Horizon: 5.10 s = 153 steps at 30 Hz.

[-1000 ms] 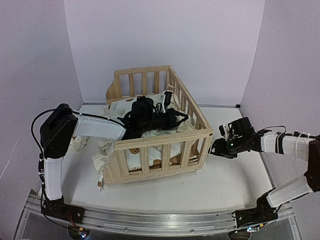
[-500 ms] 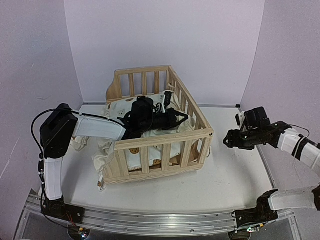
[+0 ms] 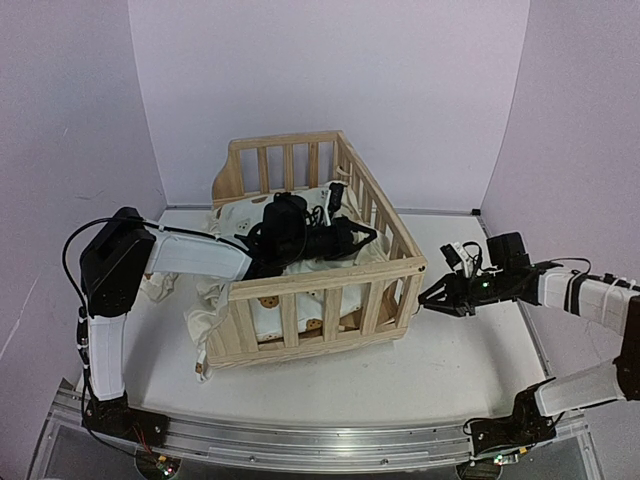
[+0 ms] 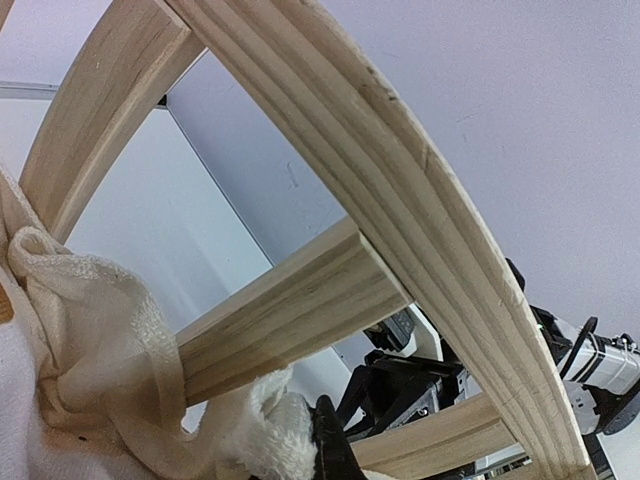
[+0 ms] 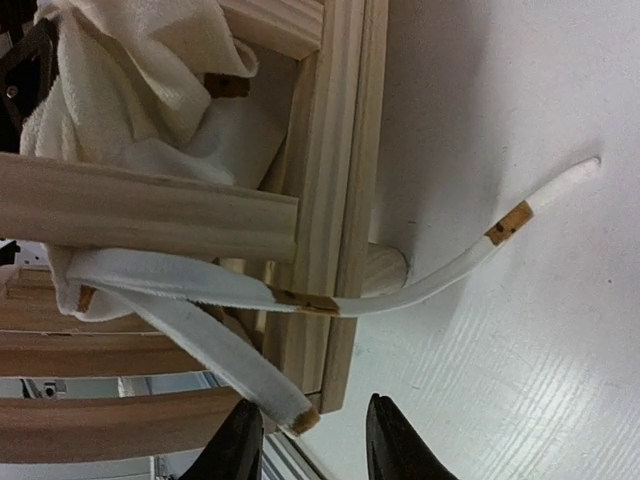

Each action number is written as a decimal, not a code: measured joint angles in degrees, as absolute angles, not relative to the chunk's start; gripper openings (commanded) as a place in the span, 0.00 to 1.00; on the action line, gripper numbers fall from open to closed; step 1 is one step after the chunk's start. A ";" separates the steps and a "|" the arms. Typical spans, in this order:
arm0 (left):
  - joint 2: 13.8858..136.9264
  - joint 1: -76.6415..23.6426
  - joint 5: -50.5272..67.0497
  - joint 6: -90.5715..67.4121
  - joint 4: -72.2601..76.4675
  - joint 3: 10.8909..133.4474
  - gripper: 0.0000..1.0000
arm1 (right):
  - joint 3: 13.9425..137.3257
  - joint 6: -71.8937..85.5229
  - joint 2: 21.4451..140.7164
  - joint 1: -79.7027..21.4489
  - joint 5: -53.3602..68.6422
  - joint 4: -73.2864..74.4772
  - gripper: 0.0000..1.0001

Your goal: Set up the pet bed

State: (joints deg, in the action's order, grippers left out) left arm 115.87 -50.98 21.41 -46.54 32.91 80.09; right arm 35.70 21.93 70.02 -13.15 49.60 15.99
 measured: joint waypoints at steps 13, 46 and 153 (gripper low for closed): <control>115.87 -50.94 21.93 -46.78 32.82 80.09 0.00 | 34.46 24.56 75.88 -15.42 58.50 0.80 0.00; 85.73 -51.13 11.53 -24.38 -10.66 78.61 0.83 | 37.87 50.33 76.66 -24.62 55.61 -9.65 0.00; 111.55 -84.23 -46.11 -2.66 32.93 60.84 0.00 | 47.86 62.96 74.56 -31.05 46.94 5.96 0.39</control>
State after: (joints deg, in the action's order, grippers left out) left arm 111.55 -84.23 -46.11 -2.66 32.93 60.84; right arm 47.86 62.96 74.56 -31.05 46.94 5.96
